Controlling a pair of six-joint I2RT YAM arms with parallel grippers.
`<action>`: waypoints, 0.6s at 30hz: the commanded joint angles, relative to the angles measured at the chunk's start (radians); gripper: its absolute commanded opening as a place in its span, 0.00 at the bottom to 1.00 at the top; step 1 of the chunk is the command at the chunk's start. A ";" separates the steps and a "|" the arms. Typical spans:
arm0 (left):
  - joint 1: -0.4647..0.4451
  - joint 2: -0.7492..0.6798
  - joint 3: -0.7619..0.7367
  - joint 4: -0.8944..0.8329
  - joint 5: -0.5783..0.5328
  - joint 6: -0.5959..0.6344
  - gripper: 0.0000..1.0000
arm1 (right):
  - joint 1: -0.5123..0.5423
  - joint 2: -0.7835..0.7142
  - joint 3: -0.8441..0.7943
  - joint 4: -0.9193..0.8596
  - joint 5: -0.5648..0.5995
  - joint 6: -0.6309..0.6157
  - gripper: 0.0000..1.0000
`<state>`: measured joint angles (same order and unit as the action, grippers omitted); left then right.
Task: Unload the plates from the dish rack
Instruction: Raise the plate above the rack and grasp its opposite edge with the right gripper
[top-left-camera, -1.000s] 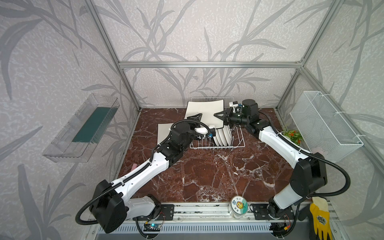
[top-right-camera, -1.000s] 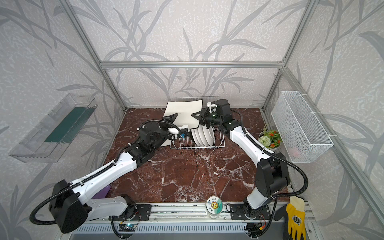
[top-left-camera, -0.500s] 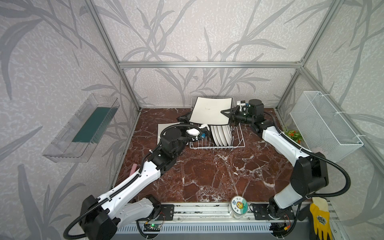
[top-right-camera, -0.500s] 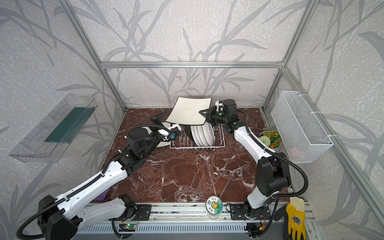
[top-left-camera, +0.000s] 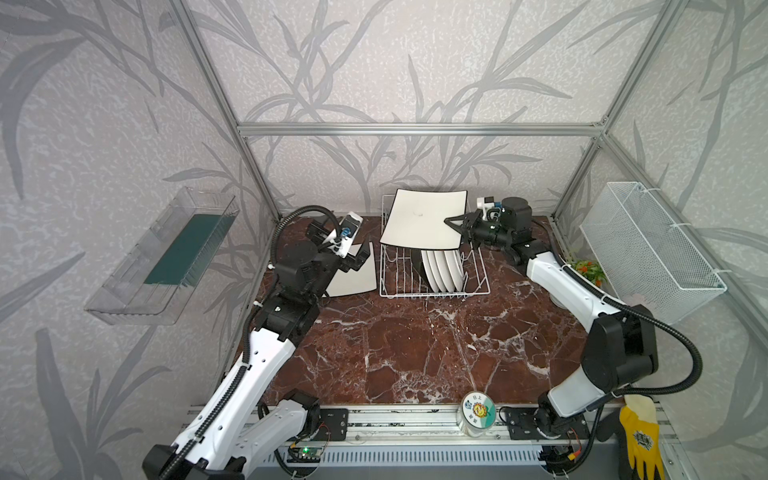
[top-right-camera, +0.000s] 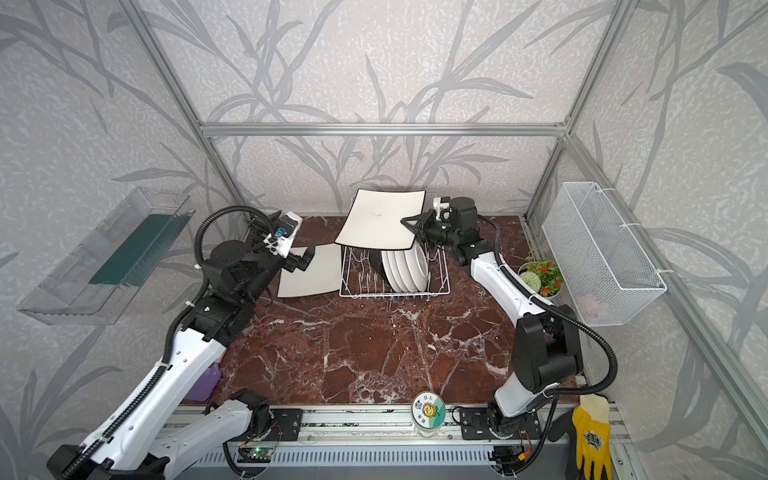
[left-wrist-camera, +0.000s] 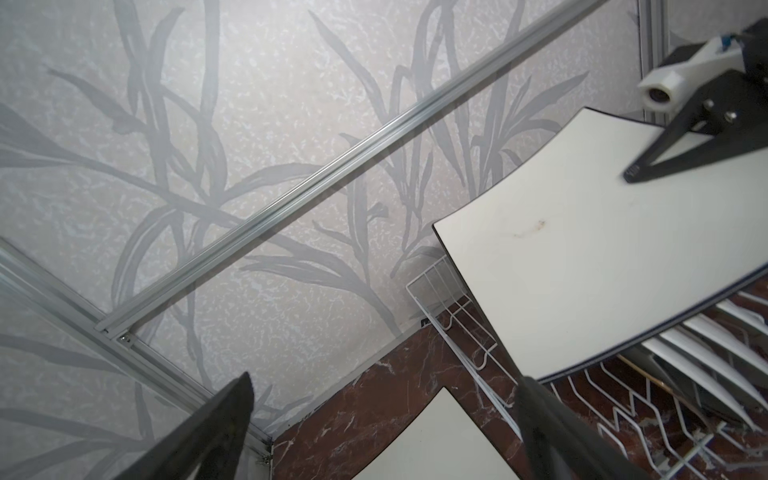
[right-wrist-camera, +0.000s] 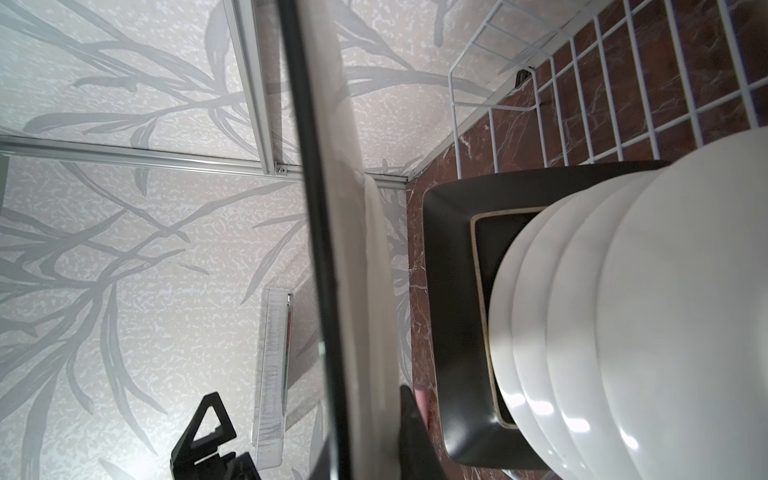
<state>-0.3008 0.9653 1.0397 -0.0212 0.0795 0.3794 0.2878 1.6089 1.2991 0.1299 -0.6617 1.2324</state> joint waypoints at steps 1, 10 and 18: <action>0.078 0.025 0.087 -0.082 0.199 -0.335 0.99 | -0.012 -0.095 -0.001 0.236 -0.071 -0.034 0.00; 0.223 0.231 0.248 -0.185 0.634 -0.678 0.99 | -0.019 -0.104 -0.012 0.241 -0.168 -0.146 0.00; 0.224 0.361 0.260 -0.130 0.795 -0.788 0.99 | -0.019 -0.132 -0.049 0.307 -0.188 -0.221 0.00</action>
<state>-0.0826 1.3197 1.2728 -0.1661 0.7589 -0.3241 0.2710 1.5692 1.2289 0.2226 -0.7811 1.0546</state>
